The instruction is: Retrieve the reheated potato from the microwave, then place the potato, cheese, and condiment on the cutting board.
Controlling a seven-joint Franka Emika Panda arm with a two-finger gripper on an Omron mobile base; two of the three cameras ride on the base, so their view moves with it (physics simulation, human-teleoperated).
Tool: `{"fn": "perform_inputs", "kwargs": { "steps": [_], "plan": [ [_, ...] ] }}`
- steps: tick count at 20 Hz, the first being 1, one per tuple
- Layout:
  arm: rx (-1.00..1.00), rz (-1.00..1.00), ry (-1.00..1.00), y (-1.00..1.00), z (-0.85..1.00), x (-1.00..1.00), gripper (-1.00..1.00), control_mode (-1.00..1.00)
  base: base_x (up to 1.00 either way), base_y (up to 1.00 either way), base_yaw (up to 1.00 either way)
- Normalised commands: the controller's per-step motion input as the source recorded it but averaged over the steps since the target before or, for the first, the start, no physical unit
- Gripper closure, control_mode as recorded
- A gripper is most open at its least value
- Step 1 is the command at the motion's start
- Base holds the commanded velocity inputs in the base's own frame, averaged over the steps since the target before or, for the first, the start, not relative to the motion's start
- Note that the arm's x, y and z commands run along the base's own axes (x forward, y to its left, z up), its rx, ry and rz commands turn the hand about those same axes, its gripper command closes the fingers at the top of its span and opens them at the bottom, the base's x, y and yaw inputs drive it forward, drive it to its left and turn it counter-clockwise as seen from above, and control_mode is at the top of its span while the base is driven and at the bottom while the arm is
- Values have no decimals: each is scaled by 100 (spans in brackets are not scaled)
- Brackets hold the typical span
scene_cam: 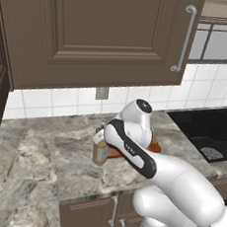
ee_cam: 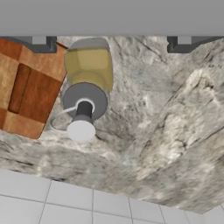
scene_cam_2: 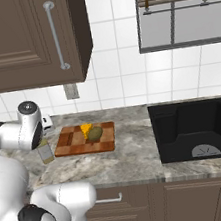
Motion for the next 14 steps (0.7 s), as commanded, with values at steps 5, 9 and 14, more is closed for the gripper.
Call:
{"fn": "perform_inputs", "kwargs": {
  "steps": [5,9,14],
  "plan": [
    [0,-3,0,1,-6,6,-100,-100,0,0,0],
    [0,-1,0,0,-4,7,-100,-100,0,0,0],
    [0,-1,0,0,-3,4,-100,-100,0,0,0]
  ]
}}
